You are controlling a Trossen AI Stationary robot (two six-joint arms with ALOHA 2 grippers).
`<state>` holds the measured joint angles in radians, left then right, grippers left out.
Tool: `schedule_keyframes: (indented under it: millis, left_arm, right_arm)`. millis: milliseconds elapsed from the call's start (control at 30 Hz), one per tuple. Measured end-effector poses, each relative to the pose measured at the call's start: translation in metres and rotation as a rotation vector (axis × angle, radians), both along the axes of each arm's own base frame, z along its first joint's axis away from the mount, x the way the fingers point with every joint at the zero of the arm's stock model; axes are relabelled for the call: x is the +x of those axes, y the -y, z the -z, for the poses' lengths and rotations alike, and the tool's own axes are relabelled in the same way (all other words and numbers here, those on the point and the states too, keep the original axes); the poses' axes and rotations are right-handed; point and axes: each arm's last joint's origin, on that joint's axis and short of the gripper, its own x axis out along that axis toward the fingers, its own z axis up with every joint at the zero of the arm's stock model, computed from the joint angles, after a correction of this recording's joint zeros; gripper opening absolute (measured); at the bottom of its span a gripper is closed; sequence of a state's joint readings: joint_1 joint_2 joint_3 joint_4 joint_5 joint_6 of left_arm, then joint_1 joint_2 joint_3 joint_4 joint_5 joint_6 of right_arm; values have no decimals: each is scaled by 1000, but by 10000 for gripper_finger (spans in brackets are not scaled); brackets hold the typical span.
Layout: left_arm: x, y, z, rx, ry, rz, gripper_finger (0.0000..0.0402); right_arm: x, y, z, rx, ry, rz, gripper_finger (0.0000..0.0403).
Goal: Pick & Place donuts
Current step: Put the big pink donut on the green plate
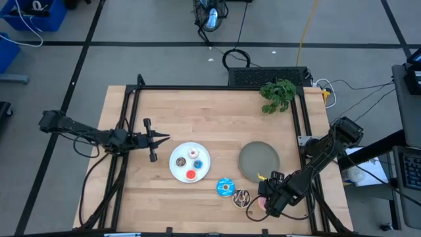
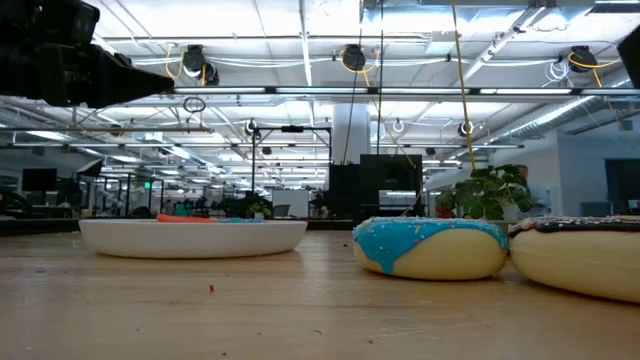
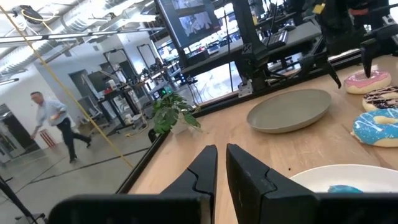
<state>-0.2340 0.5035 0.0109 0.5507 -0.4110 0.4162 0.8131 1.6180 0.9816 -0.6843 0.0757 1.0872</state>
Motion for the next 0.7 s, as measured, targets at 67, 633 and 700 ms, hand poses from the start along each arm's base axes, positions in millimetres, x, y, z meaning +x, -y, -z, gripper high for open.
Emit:
schedule_keyframes:
  millis: [67,633,700]
  left_arm:
    - [0,0,0,0,-1,0,42]
    - [0,0,0,-31,3,2,42]
    - [0,0,0,-31,3,2,42]
  right_arm:
    - [-2,2,8,11,7,0,242]
    - [-8,10,23,25,-21,33,153]
    - [-8,10,23,27,-20,33,122]
